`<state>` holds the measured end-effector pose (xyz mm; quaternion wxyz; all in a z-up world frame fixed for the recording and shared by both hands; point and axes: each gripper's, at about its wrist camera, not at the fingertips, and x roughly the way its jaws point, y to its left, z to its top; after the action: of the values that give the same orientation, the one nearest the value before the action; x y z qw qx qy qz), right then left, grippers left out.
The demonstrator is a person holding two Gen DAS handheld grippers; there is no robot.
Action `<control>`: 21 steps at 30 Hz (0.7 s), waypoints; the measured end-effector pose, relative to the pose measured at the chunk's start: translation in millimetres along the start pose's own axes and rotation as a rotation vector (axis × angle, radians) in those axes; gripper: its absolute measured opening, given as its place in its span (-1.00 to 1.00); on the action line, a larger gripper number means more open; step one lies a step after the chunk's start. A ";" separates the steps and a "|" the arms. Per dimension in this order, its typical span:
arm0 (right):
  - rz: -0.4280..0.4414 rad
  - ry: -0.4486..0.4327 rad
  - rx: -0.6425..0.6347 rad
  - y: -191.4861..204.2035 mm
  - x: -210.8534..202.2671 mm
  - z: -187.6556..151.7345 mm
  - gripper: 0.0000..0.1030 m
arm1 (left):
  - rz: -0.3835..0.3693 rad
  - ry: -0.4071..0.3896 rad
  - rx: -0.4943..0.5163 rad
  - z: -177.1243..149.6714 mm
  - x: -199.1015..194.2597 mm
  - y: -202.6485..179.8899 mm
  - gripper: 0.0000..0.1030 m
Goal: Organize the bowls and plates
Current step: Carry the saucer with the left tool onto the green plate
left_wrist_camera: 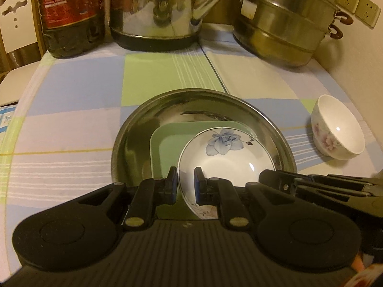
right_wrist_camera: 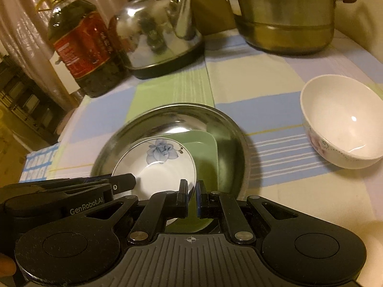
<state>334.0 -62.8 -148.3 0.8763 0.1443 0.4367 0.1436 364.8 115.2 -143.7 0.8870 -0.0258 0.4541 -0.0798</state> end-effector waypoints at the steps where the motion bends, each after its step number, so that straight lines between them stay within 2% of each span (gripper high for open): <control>1: -0.003 0.004 0.000 -0.6 2.8 1.0 -0.87 | 0.000 0.003 -0.001 0.5 2.3 -0.1 -0.76; 16: -0.008 0.050 0.010 -6.6 26.4 10.2 -0.87 | -0.001 0.050 -0.018 10.1 25.8 5.4 -0.75; 21: 0.000 0.072 0.016 -6.6 30.3 11.6 -0.87 | 0.004 0.049 -0.009 10.9 27.2 5.5 -0.68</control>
<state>361.6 -58.8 -166.0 0.8588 0.1463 0.4691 0.1453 389.9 115.8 -159.7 0.8757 -0.0270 0.4759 -0.0767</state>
